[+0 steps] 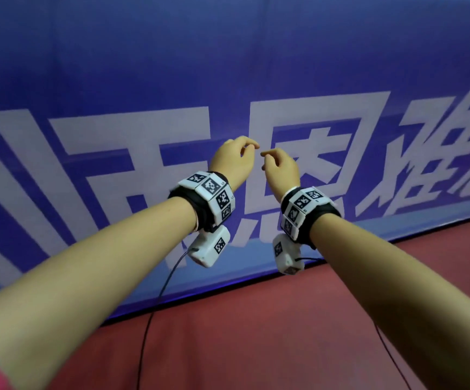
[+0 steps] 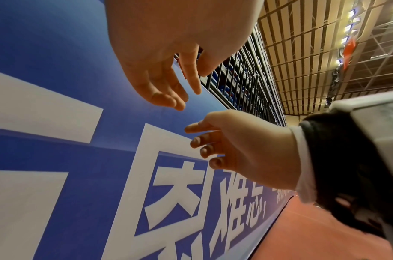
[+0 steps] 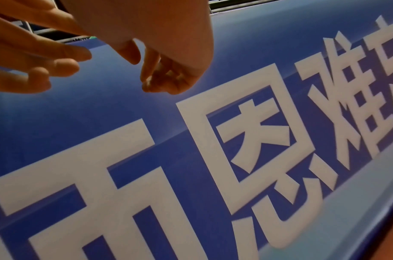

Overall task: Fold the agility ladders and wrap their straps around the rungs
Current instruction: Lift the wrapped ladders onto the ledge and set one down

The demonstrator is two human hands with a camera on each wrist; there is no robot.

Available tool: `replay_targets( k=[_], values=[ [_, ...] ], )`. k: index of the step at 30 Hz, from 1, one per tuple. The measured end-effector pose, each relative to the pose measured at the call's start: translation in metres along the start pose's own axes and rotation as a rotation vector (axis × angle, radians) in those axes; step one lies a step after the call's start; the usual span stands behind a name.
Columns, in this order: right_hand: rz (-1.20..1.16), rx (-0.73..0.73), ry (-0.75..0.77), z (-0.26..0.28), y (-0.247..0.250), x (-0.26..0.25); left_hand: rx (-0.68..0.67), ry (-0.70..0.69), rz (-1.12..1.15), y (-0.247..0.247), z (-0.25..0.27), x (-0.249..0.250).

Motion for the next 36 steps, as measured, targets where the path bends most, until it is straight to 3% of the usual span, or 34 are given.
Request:
replay_targets(
  k=[4,11,18,23,30,36],
  values=[
    [0.006,-0.019,-0.066,0.06,0.008,0.007,-0.065,0.02,0.02,0.003,0.052,-0.004],
    [0.012,-0.031,-0.196,0.161,0.021,0.032,-0.19,0.202,0.142,-0.002,0.17,-0.011],
    [-0.005,-0.122,-0.289,0.301,0.029,0.058,-0.286,0.289,0.253,0.001,0.303,-0.015],
    [-0.005,-0.029,-0.354,0.39,0.04,0.059,-0.361,0.318,0.245,0.008,0.382,-0.031],
    [0.045,0.131,-0.45,0.531,0.041,0.04,-0.395,0.304,0.278,0.063,0.509,-0.063],
    [0.087,0.13,-0.526,0.647,0.019,0.022,-0.462,0.283,0.285,0.101,0.606,-0.088]
  ],
)
Point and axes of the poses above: each hand's wrist, its own z-axis away from the middle knuckle, its own y-axis out of the back of the hand, x = y × z, the point moved 1 cm from there along -z, towards the middle knuckle, and after that the axes turned 15 degrees about -z, right-handed, at the moved point
